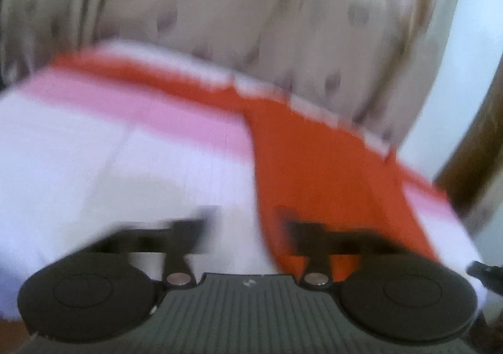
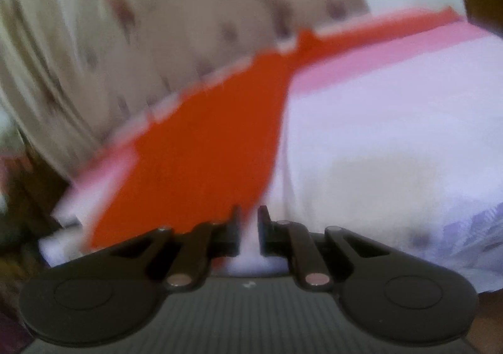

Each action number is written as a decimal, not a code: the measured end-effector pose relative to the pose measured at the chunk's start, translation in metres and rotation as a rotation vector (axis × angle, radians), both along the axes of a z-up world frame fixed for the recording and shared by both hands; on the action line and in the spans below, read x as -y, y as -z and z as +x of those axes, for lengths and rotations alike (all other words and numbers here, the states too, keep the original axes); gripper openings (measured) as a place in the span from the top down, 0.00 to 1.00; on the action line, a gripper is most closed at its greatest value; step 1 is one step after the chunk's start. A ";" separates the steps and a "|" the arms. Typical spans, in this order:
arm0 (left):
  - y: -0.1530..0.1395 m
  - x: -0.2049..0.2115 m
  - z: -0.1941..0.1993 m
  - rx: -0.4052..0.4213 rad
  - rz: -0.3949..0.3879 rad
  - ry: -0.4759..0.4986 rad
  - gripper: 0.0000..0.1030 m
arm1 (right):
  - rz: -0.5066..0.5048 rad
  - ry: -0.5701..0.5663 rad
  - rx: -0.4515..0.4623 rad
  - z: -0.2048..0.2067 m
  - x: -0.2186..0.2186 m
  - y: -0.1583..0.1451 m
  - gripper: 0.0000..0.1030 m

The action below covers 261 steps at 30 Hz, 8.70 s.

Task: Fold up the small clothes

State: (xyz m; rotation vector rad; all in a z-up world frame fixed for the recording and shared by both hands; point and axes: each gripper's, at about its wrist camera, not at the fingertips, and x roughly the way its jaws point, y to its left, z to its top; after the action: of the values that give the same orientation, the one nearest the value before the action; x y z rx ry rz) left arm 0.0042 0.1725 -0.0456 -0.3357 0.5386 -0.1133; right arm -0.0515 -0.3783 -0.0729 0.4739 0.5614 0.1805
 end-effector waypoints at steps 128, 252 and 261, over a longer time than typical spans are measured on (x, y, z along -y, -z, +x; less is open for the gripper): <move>0.041 -0.254 0.258 -0.041 -0.509 -0.547 0.97 | -0.189 -0.300 0.109 0.278 -0.213 0.070 0.26; 0.090 -0.005 0.031 -0.372 -0.531 0.282 0.95 | -0.039 -0.161 -0.053 0.014 -0.049 0.057 0.84; 0.084 0.003 0.042 -0.347 -0.558 0.329 0.56 | 0.084 -0.185 -0.110 0.022 -0.037 0.060 0.81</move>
State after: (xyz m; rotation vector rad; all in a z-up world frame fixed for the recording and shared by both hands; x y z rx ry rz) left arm 0.0461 0.1694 -0.1293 -0.8180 0.9040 -0.5362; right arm -0.0297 -0.3410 -0.1325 0.5157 0.7080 0.3575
